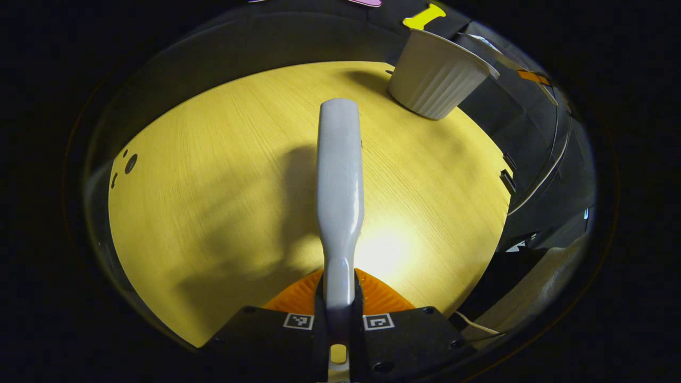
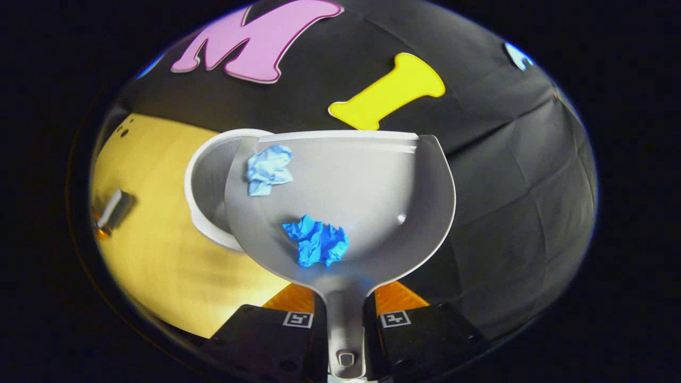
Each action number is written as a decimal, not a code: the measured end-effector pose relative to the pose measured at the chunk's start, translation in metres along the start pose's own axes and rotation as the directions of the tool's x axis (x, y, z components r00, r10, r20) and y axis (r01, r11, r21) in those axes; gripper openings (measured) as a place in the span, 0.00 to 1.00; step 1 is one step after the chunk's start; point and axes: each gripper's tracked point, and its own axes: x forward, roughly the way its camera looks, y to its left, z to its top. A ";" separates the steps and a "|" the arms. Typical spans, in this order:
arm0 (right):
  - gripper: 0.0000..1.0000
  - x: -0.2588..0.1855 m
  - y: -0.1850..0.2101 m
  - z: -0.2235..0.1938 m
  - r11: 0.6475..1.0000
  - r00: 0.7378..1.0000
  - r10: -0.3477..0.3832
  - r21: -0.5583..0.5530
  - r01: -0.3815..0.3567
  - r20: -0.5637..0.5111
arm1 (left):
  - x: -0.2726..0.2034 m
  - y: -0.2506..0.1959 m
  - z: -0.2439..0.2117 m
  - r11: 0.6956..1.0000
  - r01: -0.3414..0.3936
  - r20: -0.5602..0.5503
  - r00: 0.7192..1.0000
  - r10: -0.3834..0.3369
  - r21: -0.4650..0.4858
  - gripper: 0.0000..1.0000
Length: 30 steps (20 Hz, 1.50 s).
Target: Pick up the small broom and dustpan from the desktop, sweep the trash into the dustpan with the broom, and then empty the trash into the garbage bin.
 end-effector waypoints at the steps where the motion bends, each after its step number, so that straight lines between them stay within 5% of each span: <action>1: 0.31 0.000 -0.004 0.000 1.000 1.000 -0.006 -0.025 0.005 -0.012 | 0.000 -0.001 0.002 1.000 0.002 -0.003 1.000 -0.002 -0.004 0.19; 9: 0.31 0.007 -0.028 0.001 0.961 0.995 -0.039 -0.277 0.011 -0.094 | -0.003 -0.004 0.010 1.000 0.006 -0.008 1.000 -0.006 0.004 0.19; 18: 0.31 0.008 -0.038 0.023 0.818 0.991 -0.083 -0.575 0.008 -0.105 | -0.003 -0.004 0.012 1.000 0.015 -0.010 1.000 -0.014 0.024 0.19; 25: 0.31 0.012 -0.035 0.021 0.750 0.987 -0.092 -0.661 -0.016 -0.129 | -0.005 0.002 0.010 1.000 0.013 -0.013 1.000 -0.013 0.014 0.19; 30: 0.31 0.015 -0.032 0.022 0.751 0.988 -0.088 -0.660 -0.021 -0.131 | -0.006 0.004 0.010 1.000 0.004 -0.014 1.000 -0.004 0.004 0.19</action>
